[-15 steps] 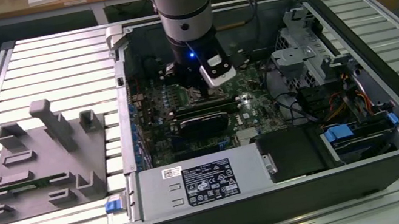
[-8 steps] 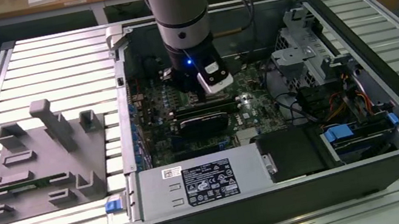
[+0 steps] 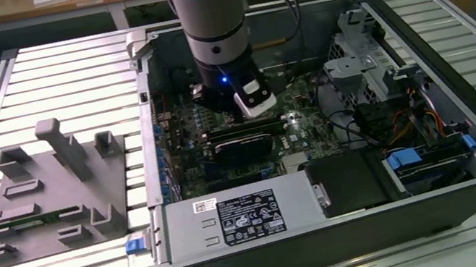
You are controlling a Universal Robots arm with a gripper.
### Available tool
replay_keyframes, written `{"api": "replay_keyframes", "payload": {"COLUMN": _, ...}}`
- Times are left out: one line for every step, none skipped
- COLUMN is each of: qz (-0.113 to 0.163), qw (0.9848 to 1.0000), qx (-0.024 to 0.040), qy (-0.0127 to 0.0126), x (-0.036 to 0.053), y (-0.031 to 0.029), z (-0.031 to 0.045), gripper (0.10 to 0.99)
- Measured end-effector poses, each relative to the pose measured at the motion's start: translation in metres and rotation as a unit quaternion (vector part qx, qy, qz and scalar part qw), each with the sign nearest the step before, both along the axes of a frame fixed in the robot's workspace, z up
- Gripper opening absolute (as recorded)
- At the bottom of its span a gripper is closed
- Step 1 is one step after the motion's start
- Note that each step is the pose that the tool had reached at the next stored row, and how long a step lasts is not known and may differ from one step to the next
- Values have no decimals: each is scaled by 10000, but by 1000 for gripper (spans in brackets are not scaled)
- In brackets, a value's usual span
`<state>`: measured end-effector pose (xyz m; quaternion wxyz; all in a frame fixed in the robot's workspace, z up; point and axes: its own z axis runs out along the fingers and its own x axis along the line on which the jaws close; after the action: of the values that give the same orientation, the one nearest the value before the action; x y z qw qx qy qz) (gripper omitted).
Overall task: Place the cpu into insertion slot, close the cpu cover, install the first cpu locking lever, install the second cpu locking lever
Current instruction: 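Install the second cpu locking lever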
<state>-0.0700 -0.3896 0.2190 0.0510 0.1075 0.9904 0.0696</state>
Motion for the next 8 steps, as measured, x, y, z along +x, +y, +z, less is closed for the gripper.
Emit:
{"api": "replay_keyframes", "payload": {"qz": 19, "qw": 10000, "qx": 36, "qy": 1, "x": -5, "y": 0, "z": -5, "gripper": 106}}
{"api": "replay_keyframes", "payload": {"qz": 39, "qw": 10000, "qx": 74, "qy": 2, "x": -10, "y": 0, "z": -10, "gripper": 106}}
{"api": "replay_keyframes", "payload": {"qz": 60, "qw": 9999, "qx": 112, "qy": 3, "x": -14, "y": -1, "z": -15, "gripper": 106}}
{"api": "replay_keyframes", "payload": {"qz": 80, "qw": 9999, "qx": 143, "qy": 3, "x": -17, "y": -2, "z": -22, "gripper": 106}}
{"api": "replay_keyframes", "payload": {"qz": 95, "qw": 9998, "qx": 162, "qy": 4, "x": -18, "y": -5, "z": -30, "gripper": 106}}
{"api": "replay_keyframes", "payload": {"qz": 106, "qw": 9998, "qx": 174, "qy": 5, "x": -20, "y": -10, "z": -37, "gripper": 106}}
{"api": "replay_keyframes", "payload": {"qz": 116, "qw": 9998, "qx": 186, "qy": 5, "x": -21, "y": -16, "z": -44, "gripper": 106}}
{"api": "replay_keyframes", "payload": {"qz": 126, "qw": 9997, "qx": 201, "qy": 6, "x": -23, "y": -21, "z": -52, "gripper": 106}}
